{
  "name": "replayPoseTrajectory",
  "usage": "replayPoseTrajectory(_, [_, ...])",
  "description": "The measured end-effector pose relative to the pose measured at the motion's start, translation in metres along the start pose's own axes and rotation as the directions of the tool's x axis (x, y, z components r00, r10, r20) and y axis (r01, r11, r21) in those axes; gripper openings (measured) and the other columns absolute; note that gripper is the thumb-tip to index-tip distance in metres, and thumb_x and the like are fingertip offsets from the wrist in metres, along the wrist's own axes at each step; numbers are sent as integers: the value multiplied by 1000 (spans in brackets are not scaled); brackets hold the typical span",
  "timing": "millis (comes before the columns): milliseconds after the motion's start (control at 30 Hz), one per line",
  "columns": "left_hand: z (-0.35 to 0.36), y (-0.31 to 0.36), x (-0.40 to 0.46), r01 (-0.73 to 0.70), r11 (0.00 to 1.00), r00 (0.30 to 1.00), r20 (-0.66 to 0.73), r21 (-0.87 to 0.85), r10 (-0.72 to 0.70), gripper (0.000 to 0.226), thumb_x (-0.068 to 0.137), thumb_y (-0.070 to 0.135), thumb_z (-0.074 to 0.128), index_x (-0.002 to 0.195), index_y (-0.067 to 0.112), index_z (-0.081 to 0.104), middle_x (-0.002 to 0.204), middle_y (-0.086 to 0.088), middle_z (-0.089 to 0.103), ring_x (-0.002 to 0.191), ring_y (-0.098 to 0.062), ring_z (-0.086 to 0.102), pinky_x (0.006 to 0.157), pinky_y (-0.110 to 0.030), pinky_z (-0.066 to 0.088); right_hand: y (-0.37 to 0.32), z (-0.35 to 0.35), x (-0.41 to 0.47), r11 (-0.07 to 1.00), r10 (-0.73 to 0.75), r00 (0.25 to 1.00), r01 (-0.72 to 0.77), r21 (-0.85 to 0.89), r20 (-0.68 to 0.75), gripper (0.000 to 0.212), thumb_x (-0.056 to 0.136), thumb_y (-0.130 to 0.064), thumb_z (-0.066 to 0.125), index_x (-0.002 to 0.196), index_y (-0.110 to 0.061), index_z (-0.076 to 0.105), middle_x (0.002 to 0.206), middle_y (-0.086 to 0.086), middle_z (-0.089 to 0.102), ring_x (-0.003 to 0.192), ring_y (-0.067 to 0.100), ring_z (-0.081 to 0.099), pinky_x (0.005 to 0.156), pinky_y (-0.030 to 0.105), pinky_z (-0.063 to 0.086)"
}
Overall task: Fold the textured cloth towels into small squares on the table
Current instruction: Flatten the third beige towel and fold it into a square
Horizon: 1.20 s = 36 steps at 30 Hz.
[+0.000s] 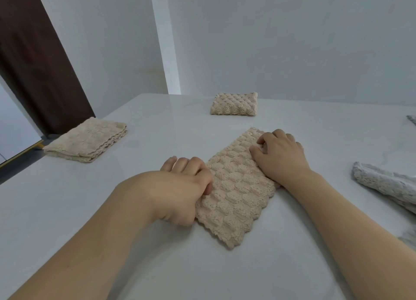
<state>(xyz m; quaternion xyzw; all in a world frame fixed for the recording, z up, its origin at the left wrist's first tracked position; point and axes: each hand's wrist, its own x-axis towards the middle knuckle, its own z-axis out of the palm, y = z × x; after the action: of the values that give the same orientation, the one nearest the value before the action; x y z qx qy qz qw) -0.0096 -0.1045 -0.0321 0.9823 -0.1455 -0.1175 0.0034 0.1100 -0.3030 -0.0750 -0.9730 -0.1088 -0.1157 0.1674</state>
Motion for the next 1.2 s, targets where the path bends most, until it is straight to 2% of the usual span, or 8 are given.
replayPoseTrajectory(267, [0, -13, 17, -149, 988, 971, -180, 47, 155, 18, 86, 24, 51, 100, 33, 57, 111, 14, 36, 107, -9, 33, 92, -24, 26, 3, 2, 4, 999, -2, 1000, 2, 35, -11, 36, 94, -45, 43, 119, -23, 57, 125, 1, 50, 121, 24, 41, 101, 37, 30])
replayPoseTrajectory(400, [-5, -9, 15, -161, 976, 982, -122, -145, 143, 16, 87, 16, 46, 89, 26, 58, 93, 10, 59, 91, -11, 52, 83, -31, 44, 3, 3, 4, 998, -8, 1000, 9, 54, -9, 33, 93, -44, 44, 116, -24, 58, 122, -1, 50, 119, 23, 41, 101, 37, 29])
replayPoseTrajectory(533, [-9, 2, 12, -87, 920, 993, 38, -381, 110, 18, 88, 17, 45, 71, 21, 48, 66, 9, 48, 58, -8, 40, 60, -31, 35, 2, 0, 5, 976, -117, 992, 108, 188, 39, 21, 91, -33, 51, 102, -26, 67, 109, -6, 57, 109, 17, 49, 94, 32, 38])
replayPoseTrajectory(667, [-14, 6, 6, -7, 802, 968, 197, -597, 154, 3, 69, 26, 44, 69, 23, 46, 70, 5, 41, 64, -11, 37, 62, -30, 30, -2, -7, 2, 892, -134, 990, 103, 440, 40, 19, 91, -22, 54, 85, -22, 72, 83, -11, 66, 76, 5, 58, 71, 27, 46])
replayPoseTrajectory(800, [-17, 2, -2, 50, 690, 911, 317, -722, 265, 15, 67, 12, 50, 76, 24, 50, 66, 8, 41, 61, -10, 35, 53, -23, 28, 4, -6, 6, 944, -85, 996, 89, 316, -25, 20, 90, -21, 52, 85, -15, 71, 88, -5, 67, 85, 16, 59, 80, 34, 48])
replayPoseTrajectory(933, [-17, -1, -5, 55, 694, 875, 370, -718, 313, 22, 69, 9, 52, 87, 21, 52, 73, -1, 45, 62, -13, 37, 56, -26, 28, 5, -2, 7, 944, -145, 987, 119, 307, 65, 14, 89, -25, 58, 79, -24, 68, 96, -6, 62, 89, 16, 55, 84, 34, 45])
replayPoseTrajectory(1100, [-14, -1, 0, -16, 666, 952, 193, -745, 238, 8, 78, 17, 60, 85, 19, 64, 68, 7, 50, 62, -7, 44, 56, -22, 37, 4, 5, 10, 937, -172, 981, 135, 321, 87, 4, 88, -31, 61, 89, -30, 65, 98, -7, 60, 91, 12, 54, 89, 34, 43])
replayPoseTrajectory(1200, [-10, -4, 11, -95, 616, 994, -37, -782, 106, 7, 80, 27, 72, 85, 23, 73, 75, 4, 61, 72, -6, 56, 68, -23, 45, 7, 1, 9, 887, -127, 986, 65, 458, 107, 8, 88, -30, 64, 89, -22, 66, 87, -9, 63, 74, 5, 54, 73, 25, 43])
